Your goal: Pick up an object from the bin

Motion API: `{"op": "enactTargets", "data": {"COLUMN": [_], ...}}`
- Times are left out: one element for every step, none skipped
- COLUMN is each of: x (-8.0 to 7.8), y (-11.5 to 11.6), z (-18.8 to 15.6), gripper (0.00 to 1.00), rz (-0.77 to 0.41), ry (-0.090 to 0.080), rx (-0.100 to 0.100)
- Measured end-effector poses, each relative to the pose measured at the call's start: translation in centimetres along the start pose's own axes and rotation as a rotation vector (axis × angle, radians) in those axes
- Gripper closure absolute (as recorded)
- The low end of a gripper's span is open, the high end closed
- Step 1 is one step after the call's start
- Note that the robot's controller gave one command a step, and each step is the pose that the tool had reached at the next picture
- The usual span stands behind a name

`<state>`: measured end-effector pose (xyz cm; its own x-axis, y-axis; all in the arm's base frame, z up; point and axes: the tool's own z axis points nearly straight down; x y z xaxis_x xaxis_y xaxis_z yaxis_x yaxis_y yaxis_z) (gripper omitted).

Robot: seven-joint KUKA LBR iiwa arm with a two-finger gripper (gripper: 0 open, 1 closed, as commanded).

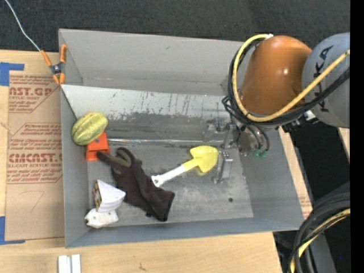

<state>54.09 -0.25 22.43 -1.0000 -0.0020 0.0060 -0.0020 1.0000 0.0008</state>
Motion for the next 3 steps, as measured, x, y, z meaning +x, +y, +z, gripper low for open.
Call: {"op": "enactTargets", "data": {"x": [0.0,5.5,3.9], "y": [0.0,3.2,5.5], "z": [-0.3,-6.4,0.9], "gripper": [0.0,0.0,0.0], "rz": [0.0,-0.101,-0.108], "ry": [-0.003,0.002,-0.009], "rx": [0.0,0.0,-0.001]}}
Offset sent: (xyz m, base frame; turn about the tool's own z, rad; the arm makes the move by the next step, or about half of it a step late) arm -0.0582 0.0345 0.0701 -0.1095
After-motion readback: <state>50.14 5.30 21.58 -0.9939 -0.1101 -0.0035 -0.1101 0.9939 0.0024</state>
